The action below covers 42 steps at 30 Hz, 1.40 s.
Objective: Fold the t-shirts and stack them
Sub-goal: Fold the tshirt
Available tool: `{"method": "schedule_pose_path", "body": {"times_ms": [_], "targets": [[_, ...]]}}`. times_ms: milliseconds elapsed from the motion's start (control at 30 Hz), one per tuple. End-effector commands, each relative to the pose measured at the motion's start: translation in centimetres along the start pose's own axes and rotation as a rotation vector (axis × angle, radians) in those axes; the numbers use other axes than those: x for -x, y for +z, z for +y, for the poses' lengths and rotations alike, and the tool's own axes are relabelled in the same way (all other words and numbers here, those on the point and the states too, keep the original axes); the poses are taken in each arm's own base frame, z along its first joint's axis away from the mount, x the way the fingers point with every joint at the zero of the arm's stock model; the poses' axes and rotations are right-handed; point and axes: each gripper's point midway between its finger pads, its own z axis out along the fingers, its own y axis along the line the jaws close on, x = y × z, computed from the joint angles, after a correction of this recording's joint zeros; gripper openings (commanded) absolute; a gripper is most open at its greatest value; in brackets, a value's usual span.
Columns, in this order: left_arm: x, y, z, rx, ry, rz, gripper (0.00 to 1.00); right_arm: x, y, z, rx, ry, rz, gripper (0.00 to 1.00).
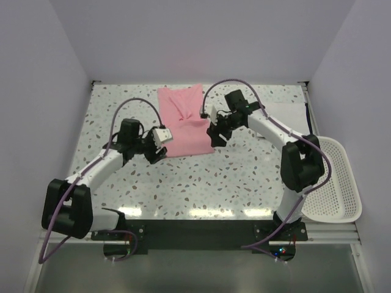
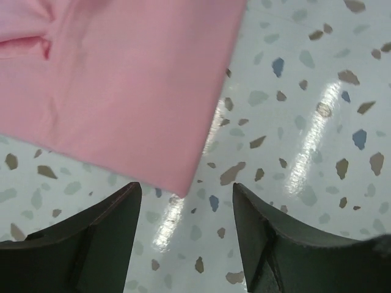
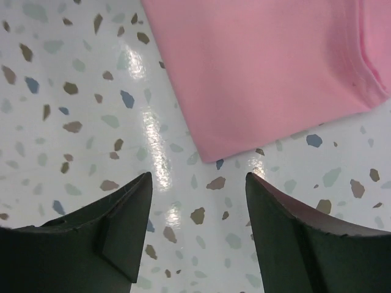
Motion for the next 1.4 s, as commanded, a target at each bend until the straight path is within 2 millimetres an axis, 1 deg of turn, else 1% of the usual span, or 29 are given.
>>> {"method": "schedule_pose_path", "body": {"times_ms": [0, 33, 67, 100, 133, 167, 267, 333, 367, 433, 533, 567, 600, 733, 800, 833, 867, 900, 933, 967, 1000, 1033, 1100, 1133, 1167, 1233, 1300, 1333, 1367], "targets": [[-0.4, 1.6, -1.0, 0.023, 0.332, 0.046, 0.65, -1.0, 2.5, -1.9, -0.084, -0.304, 0.073, 0.65], [-0.5, 1.9, -1.1, 0.04, 0.351, 0.061, 0.57, -1.2, 3.0, -1.6, -0.076, -0.319, 0.087, 0.63], [-0.4, 2.6, -1.9, 0.023, 0.374, 0.056, 0.54, -0.6, 3.6, -1.1, -0.072, -0.366, 0.079, 0.58], [-0.7, 2.9, -2.2, 0.02, 0.382, 0.062, 0.52, -1.3, 4.2, -0.6, -0.059, -0.378, 0.088, 0.55], [-1.0, 3.2, -2.1, 0.031, 0.39, 0.077, 0.48, -1.5, 4.6, -0.5, -0.063, -0.399, 0.086, 0.53], [-1.6, 3.9, -2.7, 0.008, 0.41, 0.093, 0.47, -1.4, 5.4, -0.5, -0.071, -0.431, 0.081, 0.52], [-2.9, 5.2, -2.9, 0.004, 0.436, 0.144, 0.45, -2.9, 7.3, -0.1, -0.036, -0.457, 0.122, 0.5], [-3.6, 5.7, -2.7, 0.008, 0.441, 0.172, 0.43, -3.2, 7.7, -0.4, -0.038, -0.468, 0.133, 0.5], [-3.6, 5.9, -2.5, 0.016, 0.448, 0.17, 0.43, -3.7, 8.1, -0.7, -0.044, -0.482, 0.147, 0.5], [-4.1, 6.2, -2.2, 0.018, 0.452, 0.192, 0.43, -4.3, 8.4, -0.7, -0.038, -0.497, 0.161, 0.49], [-5.6, 6.8, -2.1, 0.006, 0.453, 0.238, 0.46, -5.6, 8.7, -0.6, -0.02, -0.517, 0.191, 0.48], [-5.2, 7.0, -1.7, 0.023, 0.466, 0.222, 0.46, -5.9, 8.9, -0.6, -0.017, -0.522, 0.195, 0.47], [-5.4, 7.2, -1.6, 0.025, 0.466, 0.226, 0.46, -6.2, 9.1, -0.6, -0.016, -0.523, 0.201, 0.47], [-6.6, 7.9, -1.5, 0.012, 0.469, 0.258, 0.47, -7.0, 9.5, -1.1, -0.027, -0.53, 0.228, 0.46], [-6.9, 8.2, -1.4, 0.002, 0.472, 0.271, 0.43, -7.1, 9.5, -1.2, -0.025, -0.535, 0.235, 0.38], [-7.3, 8.5, -1.3, -0.007, 0.475, 0.286, 0.41, -7.2, 9.5, -1.2, -0.022, -0.537, 0.24, 0.31], [-7.6, 8.6, -1.3, -0.014, 0.473, 0.297, 0.38, -7.3, 9.5, -1.2, -0.021, -0.536, 0.243, 0.28], [-7.8, 8.6, -1.3, -0.02, 0.473, 0.305, 0.31, -7.2, 9.5, -1.3, -0.024, -0.535, 0.244, 0.23], [-7.7, 8.9, -1.1, -0.022, 0.472, 0.308, 0.28, -7.2, 9.5, -1.3, -0.024, -0.536, 0.247, 0.19], [-8.1, 8.6, -1.3, -0.04, 0.462, 0.324, 0.24, -7.1, 9.3, -1.2, -0.022, -0.533, 0.249, 0.09], [-8.0, 8.6, -1.3, -0.045, 0.457, 0.321, 0.15, -7.0, 9.2, -1.3, -0.023, -0.527, 0.249, 0.03], [-7.2, 8.6, -1.2, -0.051, 0.456, 0.297, 0.1, -6.7, 9.1, -1.3, -0.025, -0.525, 0.248, 0.0], [-6.5, 8.1, -1.4, -0.066, 0.44, 0.282, 0.0, -5.4, 8.5, -1.1, -0.014, -0.493, 0.23, 0.0], [-4.6, 7.7, -1.1, -0.071, 0.435, 0.232, 0.0, -4.6, 7.8, -1.0, -0.007, -0.463, 0.215, 0.0], [-5.0, 7.5, -1.3, -0.082, 0.427, 0.244, 0.0, -4.0, 7.5, -1.1, -0.015, -0.456, 0.208, 0.0], [-3.4, 6.8, -1.1, -0.089, 0.409, 0.216, 0.0, -3.0, 6.6, -0.8, -0.008, -0.434, 0.192, 0.0], [-2.4, 6.2, -0.8, -0.092, 0.401, 0.199, 0.0, -1.0, 5.6, -0.9, -0.029, -0.418, 0.152, 0.0], [-1.4, 5.7, -0.2, -0.084, 0.398, 0.197, 0.0, -0.4, 5.2, -1.0, -0.035, -0.409, 0.145, 0.0], [-0.9, 5.5, 0.2, -0.08, 0.397, 0.194, 0.0, 0.6, 4.5, -1.1, -0.044, -0.394, 0.133, 0.0]]}}
